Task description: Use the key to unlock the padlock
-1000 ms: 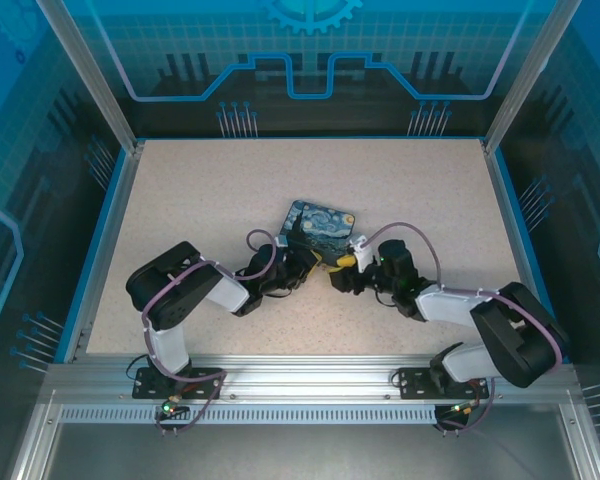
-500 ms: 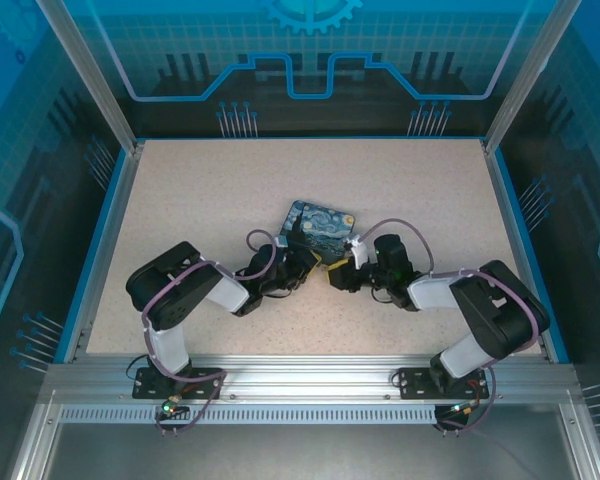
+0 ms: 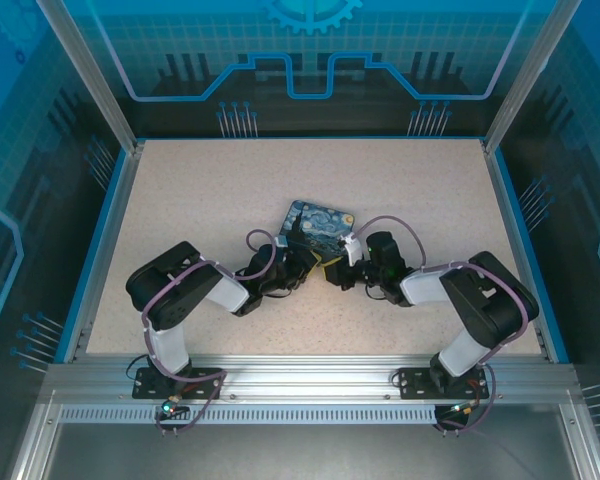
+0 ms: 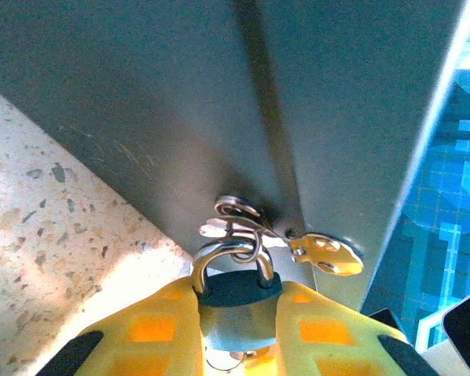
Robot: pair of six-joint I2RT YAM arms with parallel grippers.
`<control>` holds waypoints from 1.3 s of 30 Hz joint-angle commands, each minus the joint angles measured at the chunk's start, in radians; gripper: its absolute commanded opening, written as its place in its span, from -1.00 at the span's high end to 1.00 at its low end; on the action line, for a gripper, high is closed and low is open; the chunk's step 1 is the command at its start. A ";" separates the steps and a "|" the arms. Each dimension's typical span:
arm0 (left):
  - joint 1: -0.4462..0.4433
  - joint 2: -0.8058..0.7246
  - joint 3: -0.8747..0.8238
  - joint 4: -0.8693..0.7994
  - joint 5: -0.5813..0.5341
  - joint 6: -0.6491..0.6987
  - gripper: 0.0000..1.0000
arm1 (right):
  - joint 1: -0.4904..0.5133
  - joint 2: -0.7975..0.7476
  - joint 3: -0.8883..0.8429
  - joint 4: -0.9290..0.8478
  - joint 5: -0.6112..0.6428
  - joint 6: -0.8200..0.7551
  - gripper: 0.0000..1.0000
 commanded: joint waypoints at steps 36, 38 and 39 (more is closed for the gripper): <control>0.006 -0.041 0.036 0.030 0.009 -0.044 0.86 | -0.002 -0.151 0.012 -0.194 0.066 0.058 0.37; 0.005 -0.059 0.047 -0.003 0.008 -0.039 0.87 | -0.003 -0.169 0.009 -0.218 0.080 0.095 0.34; 0.006 -0.067 0.051 -0.016 0.010 -0.037 0.87 | -0.003 -0.179 0.010 -0.229 0.088 0.110 0.33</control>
